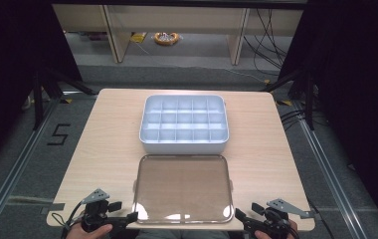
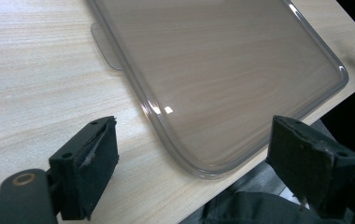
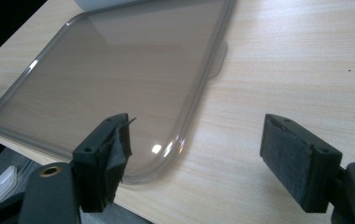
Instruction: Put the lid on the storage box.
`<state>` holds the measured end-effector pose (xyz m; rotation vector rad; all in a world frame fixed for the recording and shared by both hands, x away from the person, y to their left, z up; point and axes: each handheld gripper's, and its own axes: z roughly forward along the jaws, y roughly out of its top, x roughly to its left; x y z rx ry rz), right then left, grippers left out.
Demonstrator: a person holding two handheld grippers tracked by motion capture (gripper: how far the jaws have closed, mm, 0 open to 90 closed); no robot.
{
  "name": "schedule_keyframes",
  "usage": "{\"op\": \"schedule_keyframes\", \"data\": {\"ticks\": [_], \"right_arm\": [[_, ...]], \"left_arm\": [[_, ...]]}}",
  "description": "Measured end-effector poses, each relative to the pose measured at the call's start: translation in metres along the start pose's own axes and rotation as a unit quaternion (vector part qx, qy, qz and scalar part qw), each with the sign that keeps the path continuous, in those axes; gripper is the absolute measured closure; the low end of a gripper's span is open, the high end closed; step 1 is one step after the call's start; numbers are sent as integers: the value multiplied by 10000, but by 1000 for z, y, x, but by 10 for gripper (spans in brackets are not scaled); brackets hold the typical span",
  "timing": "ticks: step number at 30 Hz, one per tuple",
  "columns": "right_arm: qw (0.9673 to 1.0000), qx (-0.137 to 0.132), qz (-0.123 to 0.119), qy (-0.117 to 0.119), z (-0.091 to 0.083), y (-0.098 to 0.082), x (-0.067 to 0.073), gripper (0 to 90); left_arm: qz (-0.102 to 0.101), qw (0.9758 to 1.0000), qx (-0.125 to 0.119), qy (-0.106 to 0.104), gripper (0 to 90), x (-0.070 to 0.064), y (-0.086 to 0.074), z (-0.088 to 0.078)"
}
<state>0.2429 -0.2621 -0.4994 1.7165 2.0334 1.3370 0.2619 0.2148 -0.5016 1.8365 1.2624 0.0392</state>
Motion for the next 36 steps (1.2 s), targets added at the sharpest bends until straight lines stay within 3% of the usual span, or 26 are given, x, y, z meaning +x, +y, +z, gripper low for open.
{"op": "schedule_keyframes", "data": {"ticks": [5, 6, 9, 10, 11, 13, 15, 16, 17, 20, 21, 23, 24, 28, 30, 31, 32, 34, 35, 36], "right_arm": [[10000, 44, -4, -53, 0, 0, -1, 256], [9999, -13, -133, -19, 0, 1, -3, 256], [9999, -38, -127, 71, 0, 1, -4, 255], [10000, -6, 58, 33, 1, 1, -1, 248], [9999, -66, -92, 33, 1, 2, -3, 246], [9998, -125, -56, 157, 2, 2, -3, 244], [9994, -116, 144, 296, 4, 4, 1, 228], [9994, -116, 144, 296, 4, 4, 1, 228], [9991, -213, -42, 369, 8, 6, -2, 235], [9991, -188, -30, 381, 12, 7, 0, 259], [9990, -132, 114, 418, 15, 8, 3, 271], [9993, -81, -28, 372, 17, 9, 1, 279], [9987, -4, 210, 454, 20, 10, 4, 305], [9990, -30, 31, 451, 26, 12, 1, 333], [9990, 84, 170, 416, 29, 15, 3, 363], [9988, -3, -38, 490, 33, 16, -1, 365], [9987, 62, 66, 500, 36, 17, 1, 382], [9987, 76, 47, 498, 38, 17, 1, 384], [9989, 184, 30, 424, 40, 19, 3, 394], [9984, 150, 35, 547, 42, 19, 3, 397]], "left_arm": [[-17, 10000, 1, -15, 169, 0, 0, 1], [-16, 10000, 3, -22, 168, -1, 0, 1], [-30, 10000, 12, -28, 163, -1, -1, 1], [-28, 10000, -20, -46, 156, 0, 0, 1], [-37, 10000, -33, -55, 156, 0, 0, 1], [-32, 9999, -44, -90, 155, 0, 0, 1], [-13, 9999, -47, -163, 156, -1, -1, 2], [-13, 9999, -47, -163, 157, -1, -1, 2], [17, 9999, -16, -168, 164, -2, -1, 3], [11, 9999, -2, -165, 227, -3, -1, 4], [36, 9999, 22, -163, 248, -3, -1, 5], [82, 9999, 36, -148, 291, -3, -1, 5], [95, 9999, 7, -135, 314, -3, 0, 6], [55, 9999, -22, -148, 373, -2, 2, 9], [64, 9998, 43, -187, 430, -1, 4, 12], [2, 9998, 21, -190, 430, 0, 5, 14], [41, 9999, 46, -134, 465, 2, 7, 15], [28, 9999, 58, -89, 471, 5, 9, 16], [-86, 9999, 48, -56, 486, 9, 11, 18], [-86, 9999, 48, -56, 489, 9, 11, 18]]}}
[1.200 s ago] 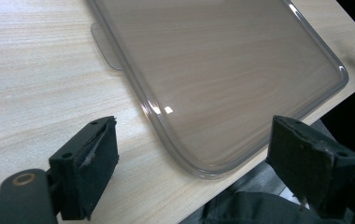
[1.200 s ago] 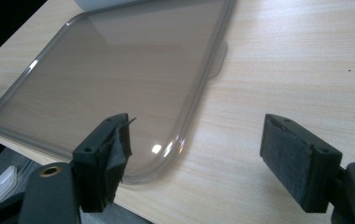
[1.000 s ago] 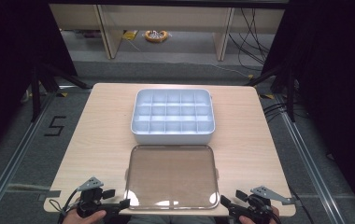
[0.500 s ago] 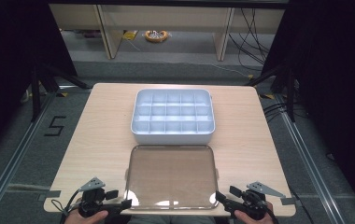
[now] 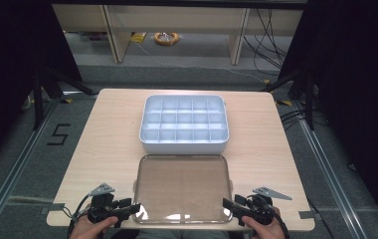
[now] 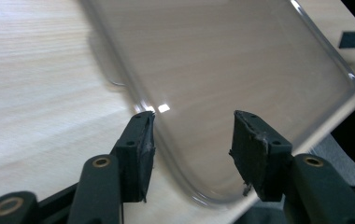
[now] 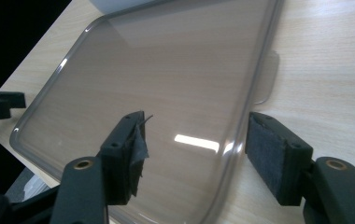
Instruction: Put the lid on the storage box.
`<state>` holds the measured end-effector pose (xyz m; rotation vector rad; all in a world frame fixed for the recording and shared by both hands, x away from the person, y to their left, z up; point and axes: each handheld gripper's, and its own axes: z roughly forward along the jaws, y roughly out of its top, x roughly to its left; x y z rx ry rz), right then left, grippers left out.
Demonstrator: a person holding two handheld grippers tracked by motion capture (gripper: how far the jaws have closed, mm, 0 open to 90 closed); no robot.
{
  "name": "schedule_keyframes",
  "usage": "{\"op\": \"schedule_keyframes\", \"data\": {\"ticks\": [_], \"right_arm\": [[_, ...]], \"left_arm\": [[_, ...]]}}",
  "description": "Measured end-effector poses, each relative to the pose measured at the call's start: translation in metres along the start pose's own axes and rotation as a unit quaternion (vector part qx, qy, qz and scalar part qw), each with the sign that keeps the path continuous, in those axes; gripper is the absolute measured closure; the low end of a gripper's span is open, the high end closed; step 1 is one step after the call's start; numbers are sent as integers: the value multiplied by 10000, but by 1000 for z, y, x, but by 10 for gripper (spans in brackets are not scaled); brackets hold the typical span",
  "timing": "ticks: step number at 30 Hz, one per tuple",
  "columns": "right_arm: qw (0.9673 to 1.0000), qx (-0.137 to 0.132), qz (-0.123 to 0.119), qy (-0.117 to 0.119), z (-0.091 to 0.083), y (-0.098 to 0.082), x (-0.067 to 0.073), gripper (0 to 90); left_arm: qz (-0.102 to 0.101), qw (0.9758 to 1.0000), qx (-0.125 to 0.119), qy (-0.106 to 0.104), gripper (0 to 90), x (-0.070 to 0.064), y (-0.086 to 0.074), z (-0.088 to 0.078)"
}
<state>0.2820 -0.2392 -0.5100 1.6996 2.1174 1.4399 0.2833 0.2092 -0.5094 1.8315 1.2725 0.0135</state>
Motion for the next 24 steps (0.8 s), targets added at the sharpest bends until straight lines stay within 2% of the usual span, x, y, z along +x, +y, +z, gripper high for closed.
{"op": "schedule_keyframes", "data": {"ticks": [1, 3, 5, 6, 7, 8, 9, 10, 14, 16, 17, 18, 19, 20, 21, 22, 23, 24], "right_arm": [[10000, 0, 0, 0, 0, 0, 0, 397], [10000, 52, 65, -33, 4, 2, 1, 404], [10000, 69, 35, -26, 6, 3, 0, 406], [9999, 73, 59, -49, 8, 4, 1, 408], [9996, 124, 247, -37, 7, 4, 4, 408], [9996, 124, 247, -37, 7, 4, 4, 408], [9996, 123, 230, -60, 9, 5, 2, 419], [9998, 124, 95, -110, 9, 6, -1, 424], [9999, 96, 79, -109, 12, 7, -3, 438], [9998, 45, 148, -127, 13, 8, -3, 438], [9990, 61, 427, -122, 13, 8, -2, 450], [9990, 61, 427, -122, 13, 8, -2, 450], [9984, 13, 548, -105, 13, 7, -3, 471], [9986, -63, 507, -166, 13, 7, -5, 490], [9991, -98, 362, -204, 12, 7, -8, 487], [9990, -41, 319, -322, 12, 8, -8, 477], [9986, 19, 404, -343, 13, 6, -9, 479], [9987, -24, 364, -361, 15, 5, -11, 484]], "left_arm": [[87, 9999, 124, 27, 489, 4, 3, 1], [54, 9997, 216, 33, 497, 10, 12, 8], [22, 9996, 269, 46, 510, 10, 13, 12], [97, 9993, 322, 137, 504, 9, 15, 16], [97, 9993, 322, 137, 510, 9, 15, 16], [73, 9994, 291, 174, 510, 8, 15, 17], [155, 9991, 325, 204, 524, 9, 15, 17], [89, 9993, 279, 219, 529, 8, 15, 18], [-23, 9994, 261, 211, 549, 10, 15, 18], [-50, 9995, 225, 231, 551, 10, 15, 18], [-35, 9995, 207, 255, 554, 9, 14, 18], [69, 9994, 260, 224, 554, 9, 14, 17], [107, 9993, 280, 221, 555, 9, 14, 17], [51, 9995, 256, 190, 558, 8, 13, 17], [13, 9996, 230, 183, 562, 6, 12, 18], [123, 9993, 308, 150, 566, 7, 12, 17], [73, 9995, 264, 164, 566, 6, 12, 18], [58, 9995, 250, 192, 567, 6, 12, 19]]}}
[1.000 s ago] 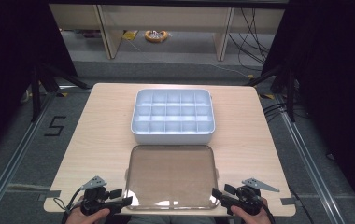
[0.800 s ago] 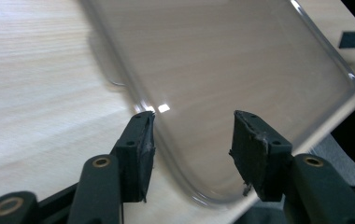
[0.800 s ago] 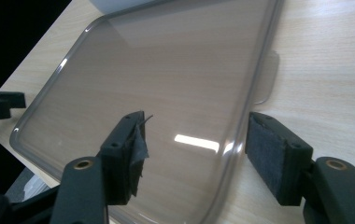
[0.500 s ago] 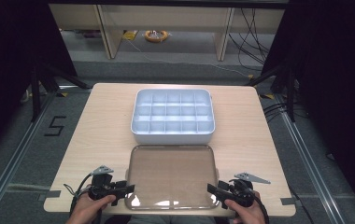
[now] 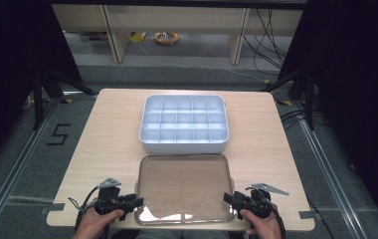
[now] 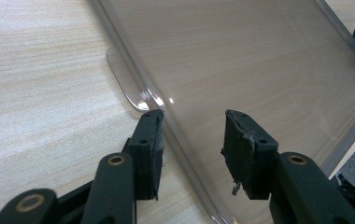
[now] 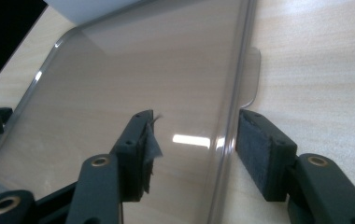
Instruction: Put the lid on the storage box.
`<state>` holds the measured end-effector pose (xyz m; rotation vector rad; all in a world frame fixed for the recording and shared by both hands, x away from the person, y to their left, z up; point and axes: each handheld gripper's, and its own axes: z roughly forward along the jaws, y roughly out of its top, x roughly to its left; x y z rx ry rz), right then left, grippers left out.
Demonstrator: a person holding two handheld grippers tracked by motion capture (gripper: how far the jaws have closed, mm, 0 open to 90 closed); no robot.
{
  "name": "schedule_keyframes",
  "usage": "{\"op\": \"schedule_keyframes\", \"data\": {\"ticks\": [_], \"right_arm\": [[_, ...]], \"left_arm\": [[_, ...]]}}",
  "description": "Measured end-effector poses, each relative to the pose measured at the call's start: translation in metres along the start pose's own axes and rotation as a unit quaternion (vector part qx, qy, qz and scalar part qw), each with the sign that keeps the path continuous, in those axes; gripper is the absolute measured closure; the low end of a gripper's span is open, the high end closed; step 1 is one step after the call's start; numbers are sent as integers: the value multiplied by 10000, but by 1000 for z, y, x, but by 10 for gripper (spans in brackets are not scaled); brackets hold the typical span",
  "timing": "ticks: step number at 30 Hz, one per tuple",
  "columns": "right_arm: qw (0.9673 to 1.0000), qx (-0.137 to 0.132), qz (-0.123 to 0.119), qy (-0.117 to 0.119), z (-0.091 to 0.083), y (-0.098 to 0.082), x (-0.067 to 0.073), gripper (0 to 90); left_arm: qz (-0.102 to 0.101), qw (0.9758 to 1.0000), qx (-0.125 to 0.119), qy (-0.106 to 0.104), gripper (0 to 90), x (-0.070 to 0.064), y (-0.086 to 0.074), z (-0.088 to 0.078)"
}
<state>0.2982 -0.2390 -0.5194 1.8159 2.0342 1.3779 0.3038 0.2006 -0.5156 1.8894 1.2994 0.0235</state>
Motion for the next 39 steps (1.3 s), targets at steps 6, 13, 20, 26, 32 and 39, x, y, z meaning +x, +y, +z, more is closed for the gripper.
{"op": "schedule_keyframes", "data": {"ticks": [6, 13, 20, 26, 32, 39], "right_arm": [[9995, -61, 272, 177, 0, 0, -4, 507], [9915, 71, 1175, 560, -5, -5, -10, 599], [9882, 103, 1367, 686, -6, -9, -14, 655], [9885, 94, 1243, 853, -6, -9, -8, 670], [9956, -134, 341, 862, -16, -8, -3, 647], [9945, -387, -350, 909, -30, -7, 10, 635]], "left_arm": [[55, 10000, 38, -54, 562, 1, 0, -2], [-32, 10000, -60, 19, 562, 2, -2, -2], [-118, 9998, -114, -57, 559, 3, -2, -3], [-81, 9999, -105, -101, 557, 3, -3, -3], [-47, 9997, -88, -235, 481, 4, -2, -3], [-118, 9994, -131, -308, 402, 3, -2, -2]]}}
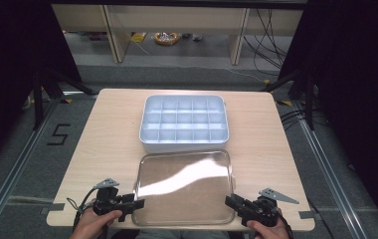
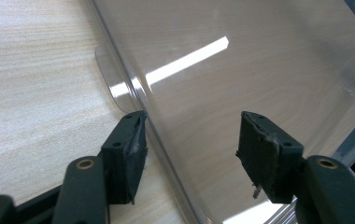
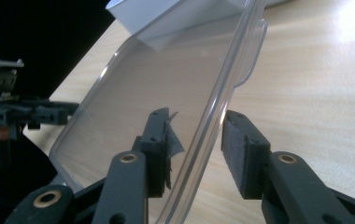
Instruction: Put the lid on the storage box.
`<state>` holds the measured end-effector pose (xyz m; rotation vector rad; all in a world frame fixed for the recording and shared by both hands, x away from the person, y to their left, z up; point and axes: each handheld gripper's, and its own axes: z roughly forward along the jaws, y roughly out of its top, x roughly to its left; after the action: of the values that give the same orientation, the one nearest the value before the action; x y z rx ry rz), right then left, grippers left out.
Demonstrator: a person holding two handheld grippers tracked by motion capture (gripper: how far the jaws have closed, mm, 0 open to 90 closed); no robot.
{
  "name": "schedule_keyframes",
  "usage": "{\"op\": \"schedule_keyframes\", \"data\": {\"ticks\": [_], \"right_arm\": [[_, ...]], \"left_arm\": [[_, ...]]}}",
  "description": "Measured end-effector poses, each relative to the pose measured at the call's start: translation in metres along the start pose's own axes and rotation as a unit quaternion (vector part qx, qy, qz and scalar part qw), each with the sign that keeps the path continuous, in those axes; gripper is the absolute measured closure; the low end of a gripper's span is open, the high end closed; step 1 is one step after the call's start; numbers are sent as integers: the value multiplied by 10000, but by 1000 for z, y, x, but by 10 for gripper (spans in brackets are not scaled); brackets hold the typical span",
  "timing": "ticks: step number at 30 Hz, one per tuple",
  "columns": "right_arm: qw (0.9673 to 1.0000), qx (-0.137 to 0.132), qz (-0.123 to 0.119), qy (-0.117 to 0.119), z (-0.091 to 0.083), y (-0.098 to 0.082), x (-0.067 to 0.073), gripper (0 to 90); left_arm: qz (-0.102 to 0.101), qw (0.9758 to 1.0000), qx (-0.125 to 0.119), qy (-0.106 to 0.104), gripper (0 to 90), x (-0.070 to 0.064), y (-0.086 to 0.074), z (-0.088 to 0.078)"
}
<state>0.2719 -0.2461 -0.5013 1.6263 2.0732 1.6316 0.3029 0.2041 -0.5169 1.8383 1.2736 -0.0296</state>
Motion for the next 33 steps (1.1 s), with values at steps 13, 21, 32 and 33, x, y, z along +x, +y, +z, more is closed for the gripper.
{"op": "schedule_keyframes", "data": {"ticks": [13, 21, 32, 33], "right_arm": [[9986, -240, -449, 139, -4, -1, 3, 636], [9986, -197, -472, 147, -5, 0, 2, 636], [9985, -143, -516, 133, -4, -1, 1, 645], [9993, -49, -345, 167, -3, -2, 2, 644]], "left_arm": [[-70, 10000, -10, 24, 320, -3, 1, 2], [-167, 9998, -65, 110, 285, -3, 2, 2], [-361, 9993, -63, 47, 486, 2, 3, 1], [-317, 9994, -71, 88, 500, 2, 3, 1]]}}
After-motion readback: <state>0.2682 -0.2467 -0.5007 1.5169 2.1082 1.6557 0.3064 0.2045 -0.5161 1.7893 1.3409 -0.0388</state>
